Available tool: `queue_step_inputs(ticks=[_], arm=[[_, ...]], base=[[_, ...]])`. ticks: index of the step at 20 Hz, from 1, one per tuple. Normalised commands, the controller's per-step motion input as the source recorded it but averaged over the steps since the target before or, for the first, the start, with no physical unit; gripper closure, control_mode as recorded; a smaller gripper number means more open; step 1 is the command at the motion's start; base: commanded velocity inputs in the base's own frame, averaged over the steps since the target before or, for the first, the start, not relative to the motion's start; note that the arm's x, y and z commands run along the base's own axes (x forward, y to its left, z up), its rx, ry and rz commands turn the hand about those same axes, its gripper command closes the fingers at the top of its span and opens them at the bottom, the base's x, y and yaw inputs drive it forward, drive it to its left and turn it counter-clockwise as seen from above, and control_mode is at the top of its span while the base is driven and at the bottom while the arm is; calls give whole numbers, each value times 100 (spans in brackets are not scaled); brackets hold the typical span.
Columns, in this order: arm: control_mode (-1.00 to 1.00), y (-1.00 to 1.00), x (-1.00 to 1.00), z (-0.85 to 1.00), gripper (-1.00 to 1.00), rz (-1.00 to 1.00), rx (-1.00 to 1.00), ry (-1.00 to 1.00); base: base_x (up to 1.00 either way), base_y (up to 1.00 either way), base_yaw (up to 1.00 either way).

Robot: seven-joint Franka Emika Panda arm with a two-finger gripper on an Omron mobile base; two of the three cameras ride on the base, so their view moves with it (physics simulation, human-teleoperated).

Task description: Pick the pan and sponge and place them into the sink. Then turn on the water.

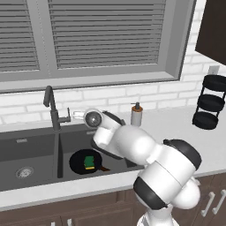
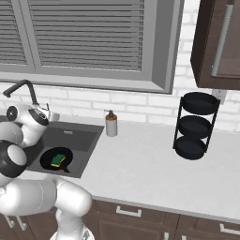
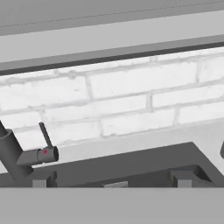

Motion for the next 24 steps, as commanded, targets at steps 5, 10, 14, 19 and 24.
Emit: queue_step_inputs(ticks=[5, 10, 14, 19, 24], arm=[[-100, -2, 3, 0, -100, 6, 0, -2], [-100, 0, 0, 0, -100, 8, -4, -3], [-100, 0, 0, 0, -100, 13, -1, -5], [-100, 4, 0, 1, -100, 15, 0, -6], [-100, 27, 0, 0, -100, 7, -1, -9]], base=[[0, 0, 0], [0, 0, 0], [0, 0, 0], [0, 0, 0], [0, 0, 0]])
